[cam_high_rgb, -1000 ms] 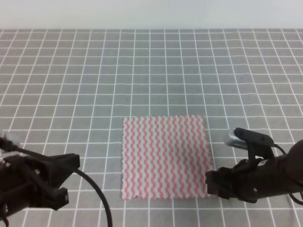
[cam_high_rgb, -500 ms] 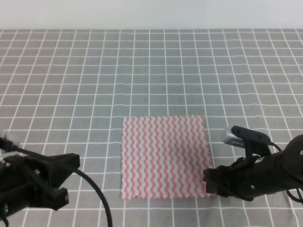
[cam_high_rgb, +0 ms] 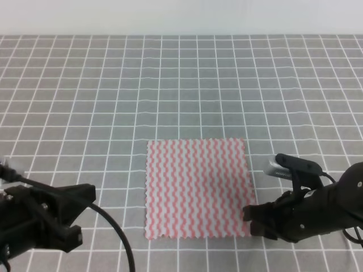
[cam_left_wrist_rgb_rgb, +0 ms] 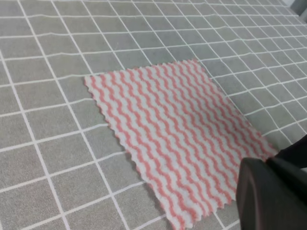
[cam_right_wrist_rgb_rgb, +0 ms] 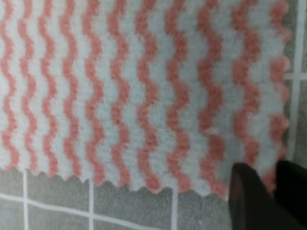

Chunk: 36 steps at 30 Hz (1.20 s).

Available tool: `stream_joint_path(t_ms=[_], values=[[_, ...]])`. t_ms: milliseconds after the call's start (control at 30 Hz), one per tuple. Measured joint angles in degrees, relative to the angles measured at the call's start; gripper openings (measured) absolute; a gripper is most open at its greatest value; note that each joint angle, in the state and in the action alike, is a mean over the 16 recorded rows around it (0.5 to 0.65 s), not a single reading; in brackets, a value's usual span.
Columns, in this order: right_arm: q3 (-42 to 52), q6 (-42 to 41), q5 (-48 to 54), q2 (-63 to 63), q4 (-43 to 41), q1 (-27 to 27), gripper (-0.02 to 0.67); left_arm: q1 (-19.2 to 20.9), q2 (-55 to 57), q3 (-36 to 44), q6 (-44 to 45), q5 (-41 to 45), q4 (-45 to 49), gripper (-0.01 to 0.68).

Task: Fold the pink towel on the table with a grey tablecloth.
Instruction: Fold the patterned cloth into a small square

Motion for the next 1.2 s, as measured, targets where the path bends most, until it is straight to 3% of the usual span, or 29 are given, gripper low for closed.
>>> stream_joint_path(t_ms=[267,800,1200], values=[[-0.1,0.0,-0.3,-0.1,-0.5,0.0,0.006,0.0,0.0,0.0,0.1,0.0,0.7,-0.001],[-4.8,-0.1,-2.3,-2.0,-1.3,0.0,-0.013,-0.6,2.3,0.0,6.0,0.4,1.0,-0.001],[-8.7,-0.1,-3.8,-0.6,-1.9,0.0,-0.014,-9.1,12.1,0.0,24.3,-4.4,-13.9,-0.001]])
